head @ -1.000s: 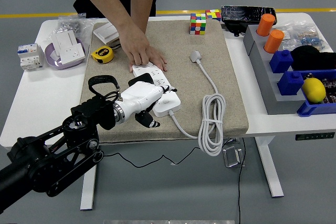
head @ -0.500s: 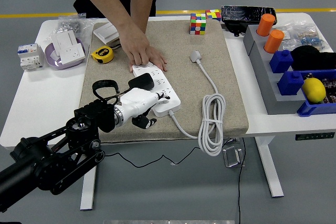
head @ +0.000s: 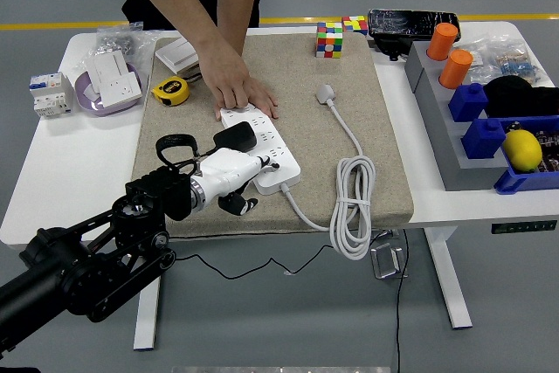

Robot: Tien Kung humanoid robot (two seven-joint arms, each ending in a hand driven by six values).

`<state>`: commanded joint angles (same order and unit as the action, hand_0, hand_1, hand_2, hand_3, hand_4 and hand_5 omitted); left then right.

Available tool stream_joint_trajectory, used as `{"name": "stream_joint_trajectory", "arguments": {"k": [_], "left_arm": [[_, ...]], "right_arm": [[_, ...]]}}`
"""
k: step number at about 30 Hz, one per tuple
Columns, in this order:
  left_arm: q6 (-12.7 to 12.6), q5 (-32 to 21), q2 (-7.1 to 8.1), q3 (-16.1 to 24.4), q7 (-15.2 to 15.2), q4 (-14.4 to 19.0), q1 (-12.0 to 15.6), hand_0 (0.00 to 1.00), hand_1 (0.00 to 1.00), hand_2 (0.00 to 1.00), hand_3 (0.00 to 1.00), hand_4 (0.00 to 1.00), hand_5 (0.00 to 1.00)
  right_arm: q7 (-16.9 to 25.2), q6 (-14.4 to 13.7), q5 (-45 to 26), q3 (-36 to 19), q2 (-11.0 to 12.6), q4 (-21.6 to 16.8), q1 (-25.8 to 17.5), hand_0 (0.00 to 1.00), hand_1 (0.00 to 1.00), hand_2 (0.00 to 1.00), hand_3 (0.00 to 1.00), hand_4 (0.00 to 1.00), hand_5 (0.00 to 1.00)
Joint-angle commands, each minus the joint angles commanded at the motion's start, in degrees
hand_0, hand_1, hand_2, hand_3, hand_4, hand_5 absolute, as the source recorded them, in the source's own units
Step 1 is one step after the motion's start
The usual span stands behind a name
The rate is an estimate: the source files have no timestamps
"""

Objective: Pick up the plug,place it near the board,insert it into the board,press the button

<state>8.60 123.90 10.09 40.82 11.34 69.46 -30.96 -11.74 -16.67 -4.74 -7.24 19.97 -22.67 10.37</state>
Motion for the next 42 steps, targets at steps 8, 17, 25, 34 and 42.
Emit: {"name": "stream_joint_trajectory", "arguments": {"k": [8,17,25,34,42], "left_arm": [[0.3,0.0,0.08,-0.8,-0.2,-0.5,0.0,0.135,0.028,0.146,0.879,0.668,0.002],[0.5,0.3,-0.03,-1.4,-0.1,-1.3,-0.5,0.135,0.028,0.146,0.878,0.669,0.002],[1.0,0.3,0.02,-1.8,-0.1,-1.3,-0.5,0.136,0.028,0.146,0.870,0.673,0.002],[1.0,2.7,0.36,-1.1,0.0,0.4,0.0,0.136,0.029,0.147,0.869,0.668,0.002],[0.8,6.1,1.35,2.0,0.3,8.0,1.3,0.136,0.029,0.147,0.864,0.667,0.002]], "right_arm": [[0.0,0.0,0.1,-0.2,-0.1,0.0,0.0,0.850,0.764,0.735,0.766,0.998,0.998],[0.0,0.0,0.1,-0.2,-0.1,0.0,0.1,0.850,0.764,0.735,0.766,0.998,0.998],[0.0,0.0,0.1,-0.1,0.0,0.0,0.0,0.850,0.765,0.735,0.766,0.998,0.998],[0.0,-0.1,0.0,0.1,0.0,0.0,-0.1,0.850,0.765,0.735,0.766,0.998,0.998],[-0.1,-0.1,0.1,0.0,0.1,0.0,-0.1,0.850,0.765,0.735,0.766,0.998,0.998]]}}
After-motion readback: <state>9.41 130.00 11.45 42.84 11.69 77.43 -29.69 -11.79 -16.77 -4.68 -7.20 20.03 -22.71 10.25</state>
